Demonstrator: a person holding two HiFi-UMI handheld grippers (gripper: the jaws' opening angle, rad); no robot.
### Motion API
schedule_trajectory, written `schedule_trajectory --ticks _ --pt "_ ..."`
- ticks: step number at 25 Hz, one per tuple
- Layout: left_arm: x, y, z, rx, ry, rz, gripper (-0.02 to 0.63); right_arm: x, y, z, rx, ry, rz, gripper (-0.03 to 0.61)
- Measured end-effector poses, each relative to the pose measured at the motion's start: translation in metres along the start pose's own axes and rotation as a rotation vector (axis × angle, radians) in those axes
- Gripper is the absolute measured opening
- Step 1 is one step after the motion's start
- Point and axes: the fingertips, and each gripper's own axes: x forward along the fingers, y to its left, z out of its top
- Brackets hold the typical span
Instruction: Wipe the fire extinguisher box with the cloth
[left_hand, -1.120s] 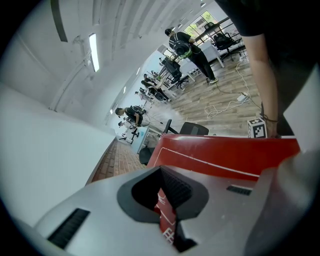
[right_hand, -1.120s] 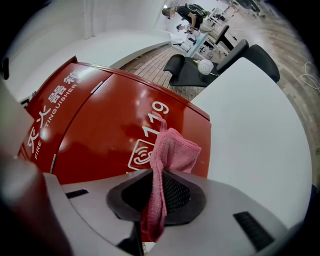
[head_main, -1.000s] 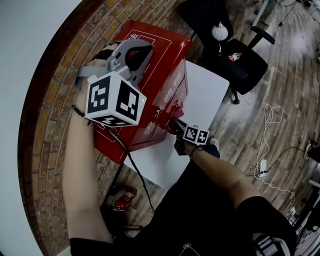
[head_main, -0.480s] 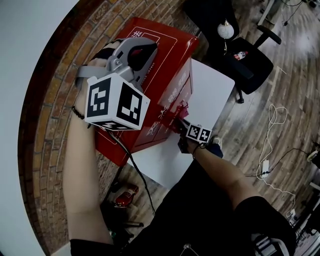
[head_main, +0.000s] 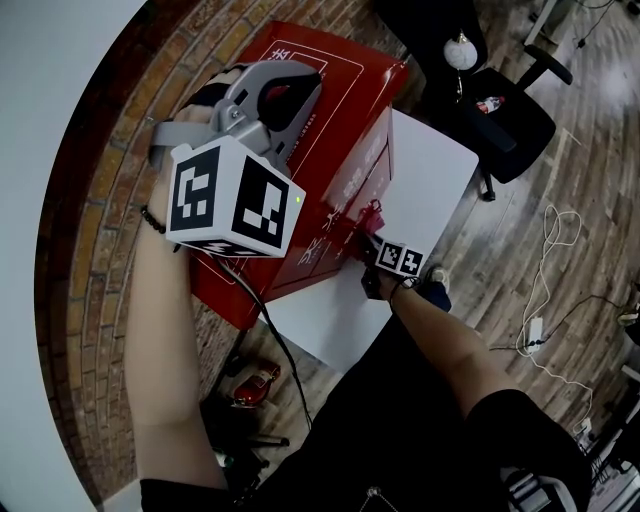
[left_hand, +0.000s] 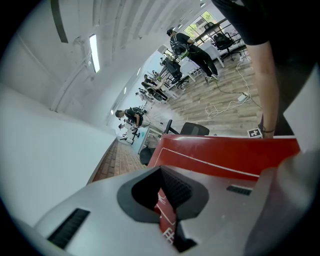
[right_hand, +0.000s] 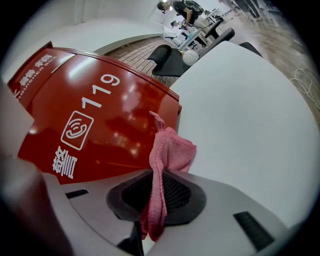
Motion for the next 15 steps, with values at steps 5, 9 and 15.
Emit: schedule_trajectory --ticks 5,9,15 --pt "0.001 -0.001 -0.001 -0.001 0.001 -0.005 0.025 0.000 0.000 -0.004 0.000 -0.001 -0.002 0.063" --pt "0.001 -0.001 -0.001 -0.001 0.003 -0.007 0.025 -0.002 0.005 -0.013 0.000 0.011 0.003 0.061" --pt "0.001 -0.001 -0.001 0.000 0.003 -0.008 0.025 -0.006 0.011 -0.034 -0.005 0.036 0.015 0.063"
